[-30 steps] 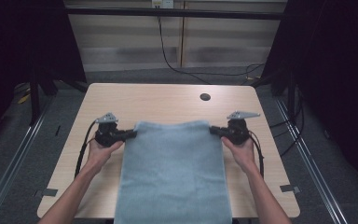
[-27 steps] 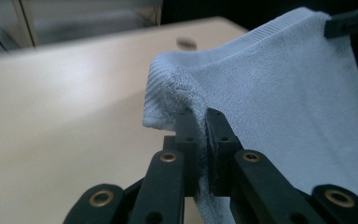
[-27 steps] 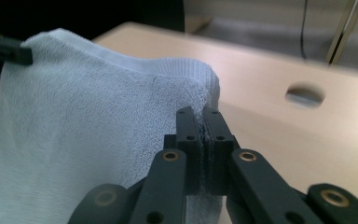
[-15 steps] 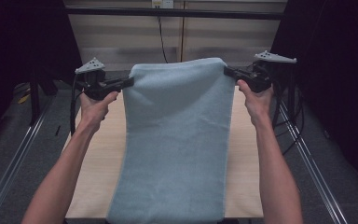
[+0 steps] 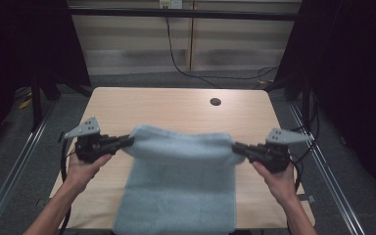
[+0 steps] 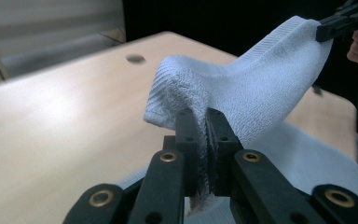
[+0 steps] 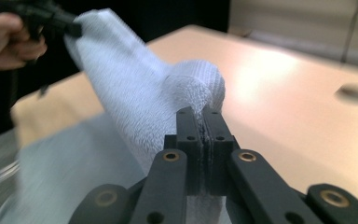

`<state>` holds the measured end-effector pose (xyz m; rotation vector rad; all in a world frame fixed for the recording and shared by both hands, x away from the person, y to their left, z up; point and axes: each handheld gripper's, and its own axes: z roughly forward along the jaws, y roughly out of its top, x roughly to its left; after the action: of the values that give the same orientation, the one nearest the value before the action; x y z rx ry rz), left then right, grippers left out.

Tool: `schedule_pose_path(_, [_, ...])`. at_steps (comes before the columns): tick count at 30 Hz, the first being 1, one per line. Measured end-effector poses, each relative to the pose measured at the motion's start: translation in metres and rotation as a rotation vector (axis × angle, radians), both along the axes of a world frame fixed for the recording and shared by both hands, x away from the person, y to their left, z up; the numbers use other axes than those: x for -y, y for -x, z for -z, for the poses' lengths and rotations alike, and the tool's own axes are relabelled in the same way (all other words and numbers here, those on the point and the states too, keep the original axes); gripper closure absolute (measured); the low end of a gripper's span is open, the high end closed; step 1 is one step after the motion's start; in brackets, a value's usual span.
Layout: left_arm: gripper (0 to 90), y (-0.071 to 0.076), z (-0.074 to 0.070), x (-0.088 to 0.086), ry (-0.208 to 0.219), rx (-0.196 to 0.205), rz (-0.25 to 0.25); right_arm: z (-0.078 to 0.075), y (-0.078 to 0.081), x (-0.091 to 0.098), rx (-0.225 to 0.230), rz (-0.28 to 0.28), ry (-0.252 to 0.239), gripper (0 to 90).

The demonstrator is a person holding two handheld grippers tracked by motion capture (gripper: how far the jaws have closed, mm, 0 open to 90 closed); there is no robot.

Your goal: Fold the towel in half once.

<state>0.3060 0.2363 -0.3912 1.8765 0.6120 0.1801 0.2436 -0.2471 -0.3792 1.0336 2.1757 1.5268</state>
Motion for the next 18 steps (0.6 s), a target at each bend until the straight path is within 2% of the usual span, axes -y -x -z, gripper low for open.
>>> schedule_pose_path(1, [85.5, 0.008, 0.008, -0.001, -0.002, -0.018, 0.007, 0.008, 0.010, -0.002, -0.023, -0.014, 0.002, 87.3])
schedule_pose_path(3, [85.4, 0.023, 0.025, -0.004, -0.019, -0.055, 0.020, 0.024, 0.028, -0.009, -0.076, -0.043, 0.039, 87.3])
schedule_pose_path(4, [85.4, 0.023, 0.025, -0.004, -0.019, -0.055, 0.020, 0.024, 0.028, -0.009, -0.076, -0.043, 0.039, 87.3])
schedule_pose_path(5, [85.4, 0.036, 0.043, -0.005, -0.052, -0.104, 0.046, 0.042, 0.043, -0.016, -0.126, -0.070, 0.052, 87.3])
schedule_pose_path(6, [85.3, 0.041, 0.052, -0.006, -0.073, -0.126, 0.051, 0.051, 0.050, -0.019, -0.154, -0.082, 0.066, 87.3])
schedule_pose_path(9, [85.2, 0.053, 0.074, -0.008, -0.101, -0.196, 0.066, 0.080, 0.063, -0.028, -0.239, -0.105, 0.104, 87.3])
schedule_pose_path(11, [85.2, 0.060, 0.086, -0.009, -0.124, -0.223, 0.082, 0.092, 0.067, -0.030, -0.271, -0.106, 0.119, 87.3])
schedule_pose_path(13, [85.1, 0.062, 0.091, -0.009, -0.141, -0.234, 0.079, 0.102, 0.067, -0.029, -0.295, -0.095, 0.125, 87.3])
schedule_pose_path(14, [85.1, 0.061, 0.101, -0.010, -0.156, -0.256, 0.078, 0.107, 0.065, -0.030, -0.311, -0.093, 0.140, 87.3])
schedule_pose_path(15, [85.1, 0.061, 0.101, -0.010, -0.156, -0.256, 0.078, 0.107, 0.065, -0.030, -0.311, -0.093, 0.140, 87.3])
schedule_pose_path(16, [85.1, 0.059, 0.105, -0.009, -0.172, -0.275, 0.065, 0.110, 0.063, -0.030, -0.313, -0.091, 0.160, 87.3])
schedule_pose_path(17, [85.2, 0.057, 0.108, -0.006, -0.194, -0.269, 0.069, 0.114, 0.055, -0.029, -0.325, -0.082, 0.175, 87.4])
schedule_pose_path(18, [85.2, 0.055, 0.110, -0.004, -0.201, -0.271, 0.072, 0.114, 0.050, -0.028, -0.316, -0.072, 0.187, 87.4])
